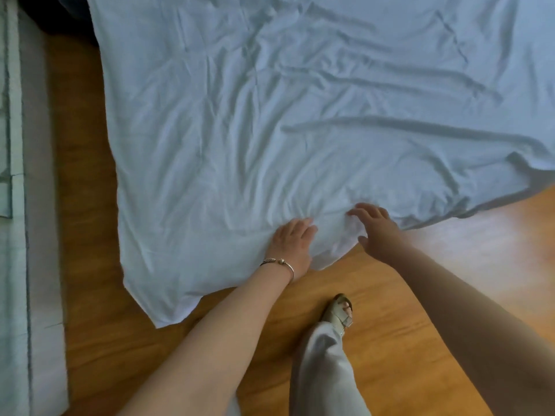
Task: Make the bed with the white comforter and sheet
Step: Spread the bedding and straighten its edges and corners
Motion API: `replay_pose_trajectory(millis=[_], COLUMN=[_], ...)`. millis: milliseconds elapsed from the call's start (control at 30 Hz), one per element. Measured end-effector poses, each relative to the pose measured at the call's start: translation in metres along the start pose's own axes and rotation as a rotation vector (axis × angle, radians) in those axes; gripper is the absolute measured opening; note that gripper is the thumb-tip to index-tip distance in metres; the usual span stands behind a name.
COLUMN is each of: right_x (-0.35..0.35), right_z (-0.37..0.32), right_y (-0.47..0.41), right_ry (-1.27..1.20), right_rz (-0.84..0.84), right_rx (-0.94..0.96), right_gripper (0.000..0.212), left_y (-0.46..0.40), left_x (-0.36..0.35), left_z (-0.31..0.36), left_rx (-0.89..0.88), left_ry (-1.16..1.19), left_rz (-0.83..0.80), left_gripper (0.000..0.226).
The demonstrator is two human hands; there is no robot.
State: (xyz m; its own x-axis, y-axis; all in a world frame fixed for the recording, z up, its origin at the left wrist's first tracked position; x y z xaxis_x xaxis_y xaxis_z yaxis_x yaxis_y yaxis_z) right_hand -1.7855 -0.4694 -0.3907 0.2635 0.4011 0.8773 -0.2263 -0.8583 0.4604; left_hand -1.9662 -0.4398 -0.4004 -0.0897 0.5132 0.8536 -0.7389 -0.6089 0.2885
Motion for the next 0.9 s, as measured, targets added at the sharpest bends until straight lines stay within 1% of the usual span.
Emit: replay_pose_trajectory(millis=[67,133,167,200,233,300,333,367,400,467,500,533,567,600,633,667,700,733,767,833,900], right_x=[0.01,0.021,0.026,0.032,0.037,0.05,0.056,0.059,0.06,0.051,0.047,0.048,0.053,0.06,0.066,0.069,0.07,0.071,0.074,0.077,0.079], right_z=[0.043,0.087,0.108,0.126,0.141,0.159,0.166,0.171,0.175,0.183,0.186,0.186,0.186,0.187,0.189,0.193,0.199,0.203,0.207,0.211,0.214], right_y=[-0.014,-0.027,-0.034,-0.041,-0.048,-0.06,-0.066,-0.07,-0.073,-0.075,-0.073,-0.07,-0.064,-0.06,-0.059,-0.062,-0.067,-0.072,-0.076,-0.084,-0.092], right_ry=[0.115,0.13,0.123,0.119,0.12,0.112,0.105,0.114,0.127,0.157,0.15,0.114,0.064,0.016,-0.012,-0.02,-0.014,-0.005,0.019,0.092,0.1], right_rz=[0.014,0.033,0.055,0.081,0.108,0.162,0.184,0.191,0.162,0.025,-0.015,0.019,0.094,0.171,0.223,0.22,0.193,0.165,0.17,0.189,0.119], right_rx=[0.013,-0.001,0.007,0.023,0.05,0.108,0.123,0.127,0.129,0.12,0.134,0.167,0.187,0.195,0.185,0.165,0.129,0.104,0.107,0.161,0.169], right_gripper=[0.072,0.076,0.074,0.069,0.061,0.039,0.026,0.014,0.007,0.014,0.016,0.015,0.011,0.011,0.023,0.036,0.044,0.044,0.038,0.018,0.005], left_y=[-0.035,-0.075,-0.094,-0.111,-0.126,-0.144,-0.148,-0.151,-0.153,-0.153,-0.151,-0.149,-0.147,-0.145,-0.143,-0.142,-0.141,-0.142,-0.144,-0.147,-0.147], left_x=[-0.013,-0.022,-0.023,-0.02,-0.013,-0.002,-0.002,-0.003,-0.005,-0.005,-0.002,0.002,0.005,0.006,0.007,0.009,0.011,0.013,0.014,0.015,0.02], left_z=[0.033,0.065,0.08,0.095,0.106,0.117,0.118,0.119,0.118,0.111,0.109,0.11,0.112,0.114,0.115,0.117,0.118,0.119,0.119,0.117,0.113], left_rx=[0.0,0.014,0.027,0.046,0.072,0.148,0.202,0.258,0.304,0.38,0.406,0.421,0.425,0.424,0.423,0.423,0.42,0.418,0.418,0.43,0.475], left_ry=[-0.044,-0.073,-0.06,-0.038,-0.008,0.079,0.14,0.161,0.173,0.207,0.237,0.258,0.275,0.288,0.299,0.3,0.299,0.305,0.306,0.307,0.341], left_rz=[-0.02,-0.015,0.002,0.046,0.13,0.305,0.305,0.264,0.209,0.172,0.174,0.171,0.167,0.158,0.157,0.157,0.153,0.142,0.12,0.068,0.052], left_gripper=[0.065,0.068,0.067,0.065,0.06,0.037,0.022,0.011,0.007,0.007,0.006,0.005,0.006,0.007,0.008,0.009,0.009,0.008,0.006,0.003,0.002])
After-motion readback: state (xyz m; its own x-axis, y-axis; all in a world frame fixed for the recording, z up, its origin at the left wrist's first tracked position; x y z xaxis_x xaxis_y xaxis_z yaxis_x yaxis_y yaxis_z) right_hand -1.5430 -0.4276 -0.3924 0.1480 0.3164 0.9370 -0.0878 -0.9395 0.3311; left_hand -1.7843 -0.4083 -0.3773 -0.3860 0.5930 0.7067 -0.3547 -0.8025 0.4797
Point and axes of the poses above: each hand's wrist, its own y-axis away from the middle knuckle, its own x-axis out of the back of the hand, z = x × y, the point moved 8 cm from there along -y, towards the middle knuckle, and after that the axes turned 3 degrees about -x, right-handed, at the moved point
